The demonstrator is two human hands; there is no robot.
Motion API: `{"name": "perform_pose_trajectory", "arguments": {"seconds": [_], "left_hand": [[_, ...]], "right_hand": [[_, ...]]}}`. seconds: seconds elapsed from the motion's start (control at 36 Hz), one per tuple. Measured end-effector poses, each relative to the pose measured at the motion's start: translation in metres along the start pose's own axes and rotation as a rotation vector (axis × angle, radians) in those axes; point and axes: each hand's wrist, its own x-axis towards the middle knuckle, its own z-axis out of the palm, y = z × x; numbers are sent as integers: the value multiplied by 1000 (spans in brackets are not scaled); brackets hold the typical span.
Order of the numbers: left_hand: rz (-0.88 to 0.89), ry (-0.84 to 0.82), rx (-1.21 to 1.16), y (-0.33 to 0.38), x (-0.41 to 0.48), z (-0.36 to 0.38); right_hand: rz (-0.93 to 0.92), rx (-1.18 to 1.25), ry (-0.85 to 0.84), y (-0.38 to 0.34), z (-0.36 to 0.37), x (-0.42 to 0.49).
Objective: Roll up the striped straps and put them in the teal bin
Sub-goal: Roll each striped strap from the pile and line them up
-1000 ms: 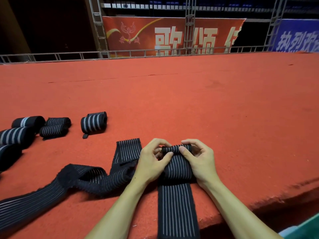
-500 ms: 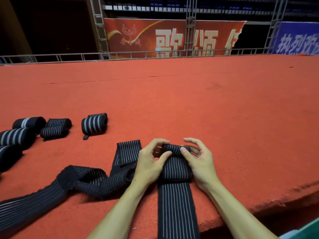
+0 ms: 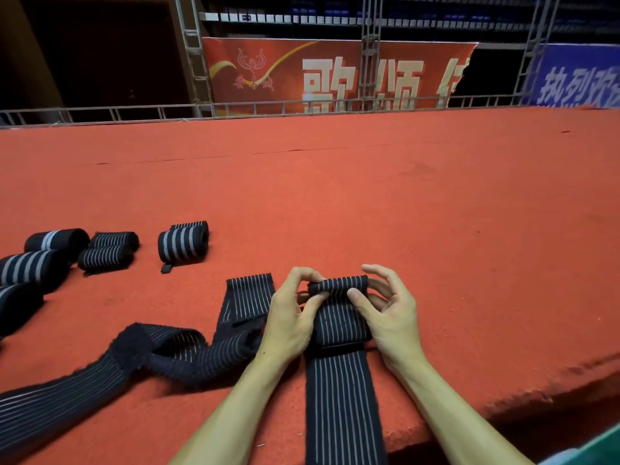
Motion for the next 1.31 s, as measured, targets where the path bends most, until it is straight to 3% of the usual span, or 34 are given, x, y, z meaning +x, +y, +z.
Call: {"name": "perform_pose_trajectory", "arguments": {"seconds": [0.28,0.69,0.89,1.0,1.17,1.31], "left_hand": [[-34,-73,33,-5,0,-3],[-27,41,-111,3,2,8],[-66,99,-180,23,10,7],[-50,113,-201,42,20,-4],[-11,114,-222,76,30,-19],[7,88,-245,94,25,-31]], "right_hand": [[-39,-59,-13,1,1,0],[33,8,-43,-2,0,5],[-76,-125,-117,-37,2,15],[-71,-46,-116,-62,8,20],[116,174,-178,-87,21,19],[5,82,-188,-104,29,16]]}}
